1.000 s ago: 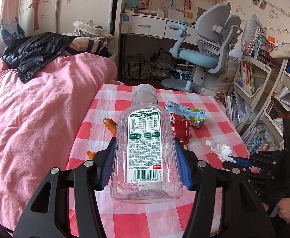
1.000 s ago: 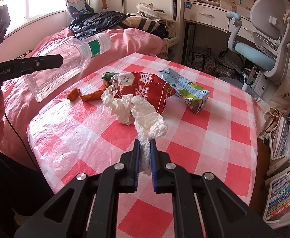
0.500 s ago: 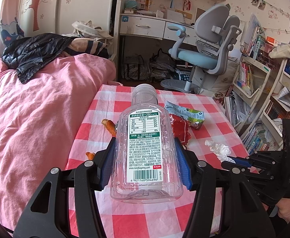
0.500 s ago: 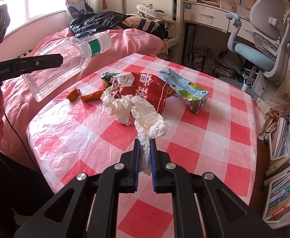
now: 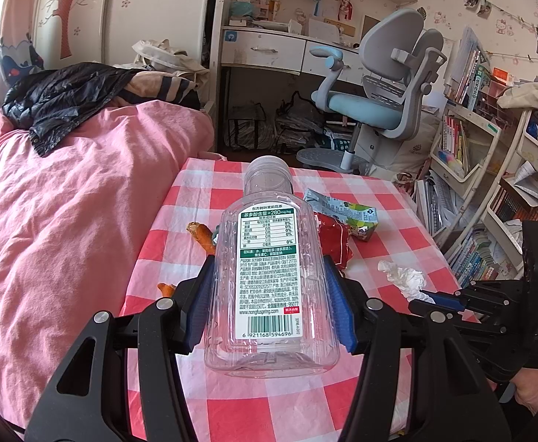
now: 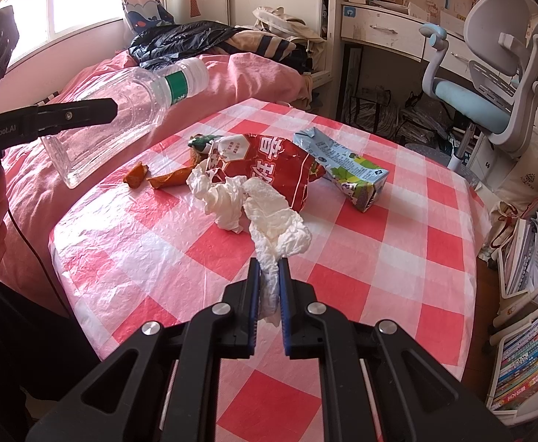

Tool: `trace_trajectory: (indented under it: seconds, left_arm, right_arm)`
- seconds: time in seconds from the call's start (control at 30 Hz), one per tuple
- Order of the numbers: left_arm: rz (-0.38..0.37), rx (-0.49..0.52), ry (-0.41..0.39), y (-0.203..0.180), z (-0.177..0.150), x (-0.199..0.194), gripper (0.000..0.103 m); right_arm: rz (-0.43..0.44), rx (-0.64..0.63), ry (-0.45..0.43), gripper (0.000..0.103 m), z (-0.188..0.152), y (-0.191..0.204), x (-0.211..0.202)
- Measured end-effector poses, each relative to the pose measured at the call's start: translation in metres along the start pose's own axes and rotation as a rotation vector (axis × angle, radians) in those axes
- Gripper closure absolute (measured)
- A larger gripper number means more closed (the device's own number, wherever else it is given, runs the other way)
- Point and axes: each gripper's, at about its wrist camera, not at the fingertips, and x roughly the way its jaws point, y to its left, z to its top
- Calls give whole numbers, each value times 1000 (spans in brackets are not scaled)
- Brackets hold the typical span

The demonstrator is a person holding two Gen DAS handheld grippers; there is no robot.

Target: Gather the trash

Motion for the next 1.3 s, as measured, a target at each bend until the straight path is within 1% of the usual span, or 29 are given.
trace_trajectory:
  seconds: [0.53, 0.7, 0.83, 0.97, 1.03, 1.13, 1.2, 1.3]
  left_arm:
    - [-3, -2, -2, 1, -1, 0, 50]
    - [-17, -7, -3, -2, 1, 2, 50]
    - [-67, -16, -19, -7, 5, 1, 50]
    - [-151, 0, -43, -15, 4, -12, 50]
    - [-203, 8, -47, -27, 5, -13, 50]
    - [-280, 12, -54, -46, 5, -17, 50]
    - [-328, 27, -40, -63, 4, -16, 50]
    - [-383, 84, 2, -107, 0, -6, 50]
  right_arm:
    - [-2, -2, 4, 92, 0, 0, 0]
    - [-4, -1, -4, 92, 1, -2, -1]
    - [-14, 12, -35, 92, 4, -8, -15]
    - [-28, 59, -86, 92, 6, -25, -45]
    - [-36, 86, -113, 92, 1, -37, -63]
    - [-69, 102, -122, 92, -17, -56, -88]
    - [-107, 106, -112, 92, -35, -72, -103]
    - [-148, 137, -81, 92, -70, -97, -118]
